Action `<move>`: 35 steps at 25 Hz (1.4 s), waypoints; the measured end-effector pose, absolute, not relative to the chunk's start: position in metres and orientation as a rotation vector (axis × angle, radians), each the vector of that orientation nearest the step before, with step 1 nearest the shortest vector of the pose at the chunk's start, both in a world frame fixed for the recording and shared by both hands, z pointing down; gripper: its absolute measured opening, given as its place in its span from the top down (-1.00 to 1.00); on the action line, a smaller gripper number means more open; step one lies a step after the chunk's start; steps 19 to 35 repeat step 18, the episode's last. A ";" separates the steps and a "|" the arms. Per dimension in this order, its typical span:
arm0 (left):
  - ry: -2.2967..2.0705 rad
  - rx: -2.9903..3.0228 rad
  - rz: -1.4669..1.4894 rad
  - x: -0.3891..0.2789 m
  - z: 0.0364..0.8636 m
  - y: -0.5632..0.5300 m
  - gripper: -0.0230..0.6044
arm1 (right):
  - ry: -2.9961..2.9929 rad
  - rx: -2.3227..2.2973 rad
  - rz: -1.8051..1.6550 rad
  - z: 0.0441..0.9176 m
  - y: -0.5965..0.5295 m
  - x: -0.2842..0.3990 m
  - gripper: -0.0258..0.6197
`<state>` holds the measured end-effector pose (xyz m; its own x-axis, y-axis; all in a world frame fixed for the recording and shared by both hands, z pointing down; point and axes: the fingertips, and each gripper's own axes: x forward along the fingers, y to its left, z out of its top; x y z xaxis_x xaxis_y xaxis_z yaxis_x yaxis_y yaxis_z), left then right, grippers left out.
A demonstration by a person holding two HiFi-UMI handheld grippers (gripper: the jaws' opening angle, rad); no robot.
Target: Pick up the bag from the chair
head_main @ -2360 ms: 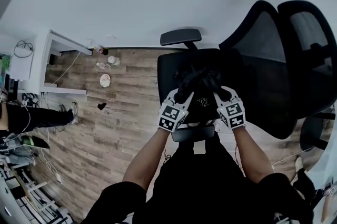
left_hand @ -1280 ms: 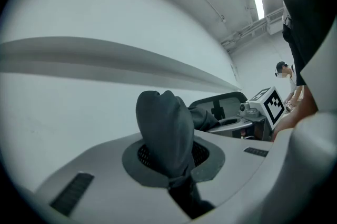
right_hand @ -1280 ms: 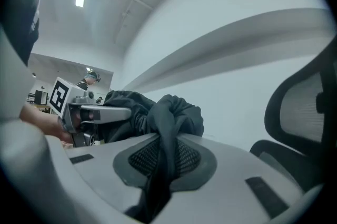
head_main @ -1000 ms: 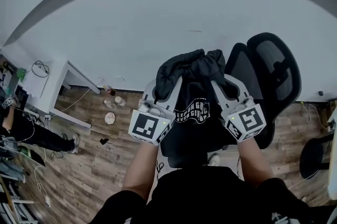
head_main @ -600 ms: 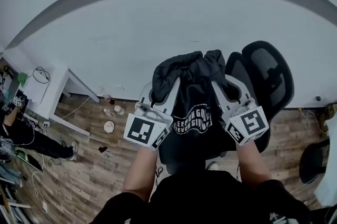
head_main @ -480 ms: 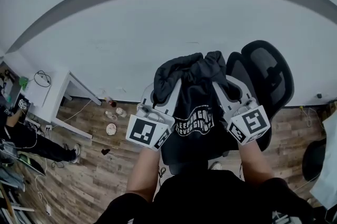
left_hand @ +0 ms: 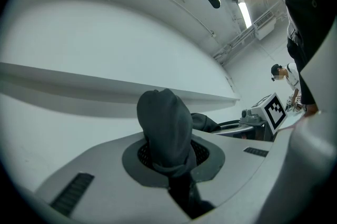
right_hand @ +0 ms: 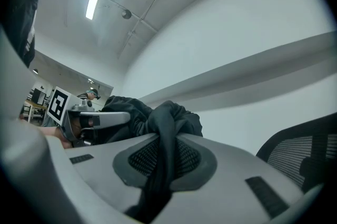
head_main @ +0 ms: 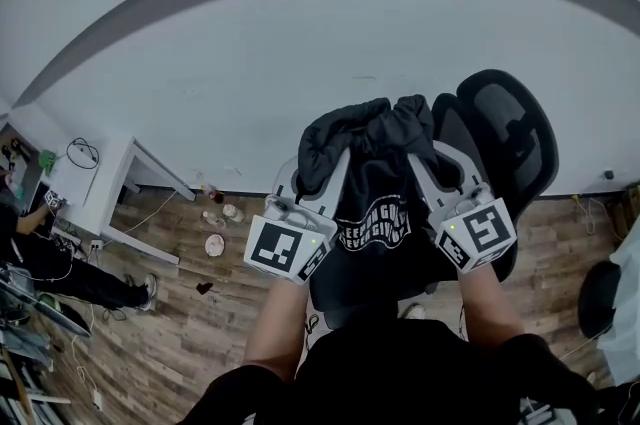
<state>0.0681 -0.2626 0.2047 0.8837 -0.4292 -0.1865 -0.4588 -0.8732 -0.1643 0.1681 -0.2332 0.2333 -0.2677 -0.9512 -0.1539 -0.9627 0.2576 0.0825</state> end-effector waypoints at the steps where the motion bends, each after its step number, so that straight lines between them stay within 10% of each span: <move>1: 0.679 -2.851 0.213 0.069 0.205 -0.263 0.75 | 2.433 -1.857 0.244 0.234 -0.233 0.169 0.73; 35: 0.687 -2.893 0.205 0.073 0.225 -0.262 0.75 | 2.460 -1.872 0.208 0.254 -0.233 0.173 0.73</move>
